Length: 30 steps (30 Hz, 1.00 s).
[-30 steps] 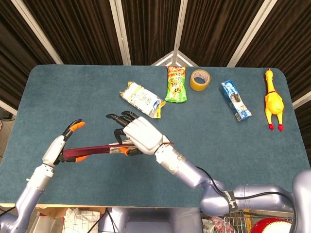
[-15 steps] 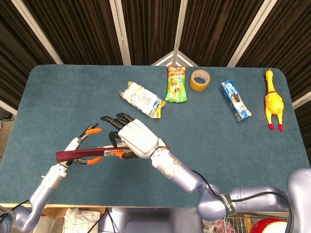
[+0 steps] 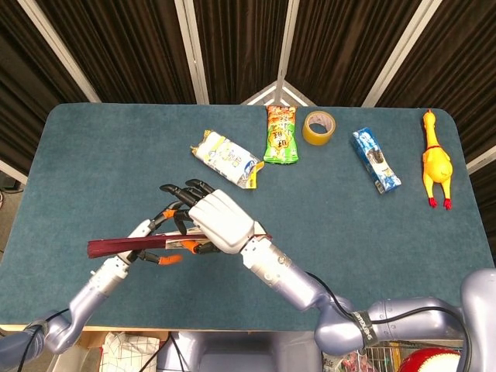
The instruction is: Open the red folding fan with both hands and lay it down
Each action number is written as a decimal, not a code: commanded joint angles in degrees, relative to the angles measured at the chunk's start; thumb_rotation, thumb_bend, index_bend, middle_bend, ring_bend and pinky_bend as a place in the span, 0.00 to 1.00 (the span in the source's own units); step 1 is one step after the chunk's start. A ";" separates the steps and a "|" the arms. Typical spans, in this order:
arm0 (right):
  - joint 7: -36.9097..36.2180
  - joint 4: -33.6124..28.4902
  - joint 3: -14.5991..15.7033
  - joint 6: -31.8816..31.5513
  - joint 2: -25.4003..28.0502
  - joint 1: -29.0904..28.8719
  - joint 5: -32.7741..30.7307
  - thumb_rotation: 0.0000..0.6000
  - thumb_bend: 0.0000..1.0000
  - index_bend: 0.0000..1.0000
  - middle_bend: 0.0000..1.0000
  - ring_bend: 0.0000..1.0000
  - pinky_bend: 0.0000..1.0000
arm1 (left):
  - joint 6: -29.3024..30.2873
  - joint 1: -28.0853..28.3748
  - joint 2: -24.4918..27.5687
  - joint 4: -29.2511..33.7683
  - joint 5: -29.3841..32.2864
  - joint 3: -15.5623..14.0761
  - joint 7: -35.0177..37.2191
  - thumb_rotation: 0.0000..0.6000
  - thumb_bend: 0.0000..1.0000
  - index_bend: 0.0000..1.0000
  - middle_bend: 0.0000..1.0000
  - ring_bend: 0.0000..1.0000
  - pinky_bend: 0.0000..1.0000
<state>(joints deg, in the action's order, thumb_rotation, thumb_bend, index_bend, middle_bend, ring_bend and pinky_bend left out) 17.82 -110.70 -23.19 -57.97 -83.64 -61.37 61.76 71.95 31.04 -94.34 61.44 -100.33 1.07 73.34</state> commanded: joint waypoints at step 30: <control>-1.19 -2.31 0.86 -1.58 3.42 1.43 0.97 1.00 0.48 0.91 0.15 0.26 0.17 | 4.71 4.67 -7.02 -6.69 3.15 -0.03 9.31 1.00 0.44 0.33 0.05 0.00 0.13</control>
<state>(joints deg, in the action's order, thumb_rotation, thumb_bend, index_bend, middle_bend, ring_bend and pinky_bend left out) 16.63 -113.00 -22.34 -59.54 -80.23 -59.94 62.73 76.65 35.68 -101.34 54.73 -97.19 1.04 82.67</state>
